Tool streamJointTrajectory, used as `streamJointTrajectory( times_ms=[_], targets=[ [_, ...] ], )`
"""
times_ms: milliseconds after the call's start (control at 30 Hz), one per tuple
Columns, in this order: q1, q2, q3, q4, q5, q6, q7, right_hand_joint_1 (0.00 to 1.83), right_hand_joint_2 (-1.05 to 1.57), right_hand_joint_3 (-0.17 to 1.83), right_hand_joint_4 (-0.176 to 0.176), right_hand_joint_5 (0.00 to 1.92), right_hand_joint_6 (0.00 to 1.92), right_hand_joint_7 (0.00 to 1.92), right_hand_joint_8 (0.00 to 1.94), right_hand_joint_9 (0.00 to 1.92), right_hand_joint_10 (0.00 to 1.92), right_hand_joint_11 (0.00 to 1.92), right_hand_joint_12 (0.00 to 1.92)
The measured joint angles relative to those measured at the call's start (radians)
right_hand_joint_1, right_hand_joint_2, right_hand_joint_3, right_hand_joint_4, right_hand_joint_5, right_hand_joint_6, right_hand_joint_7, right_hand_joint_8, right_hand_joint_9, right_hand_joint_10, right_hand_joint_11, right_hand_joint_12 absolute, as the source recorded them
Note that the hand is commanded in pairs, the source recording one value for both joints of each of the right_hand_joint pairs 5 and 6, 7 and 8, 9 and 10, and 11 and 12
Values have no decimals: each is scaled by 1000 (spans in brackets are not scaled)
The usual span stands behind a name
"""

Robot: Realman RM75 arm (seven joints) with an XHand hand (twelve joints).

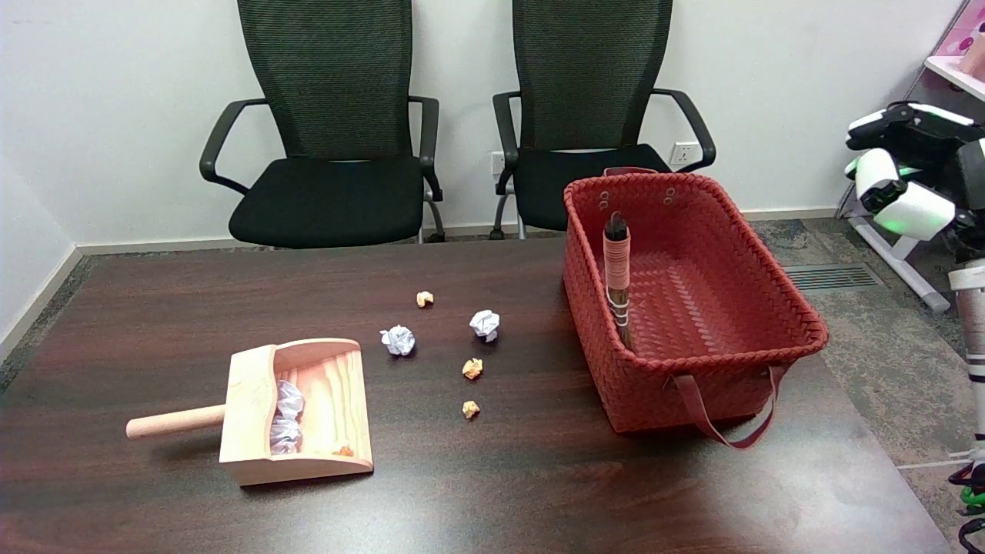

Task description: Pick up the broom by its handle.

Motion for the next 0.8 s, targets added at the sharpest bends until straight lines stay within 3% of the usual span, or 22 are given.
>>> streamJointTrajectory(
  times_ms=[167,367,467,800],
  targets=[
    [1,1,5,-8,-18,19,-29,865,601,1257,-176,832,832,832,832,1055,1055,1726,1726],
    [2,3,7,-35,-33,62,-48,885,444,1216,-176,794,794,794,794,889,889,1626,1626],
    [5,4,6,-55,-39,94,-54,891,331,1122,-176,727,727,727,727,754,754,1544,1544],
    [27,11,-4,-135,-57,247,-67,867,123,867,-176,488,488,488,488,591,591,1189,1189]
  ],
)
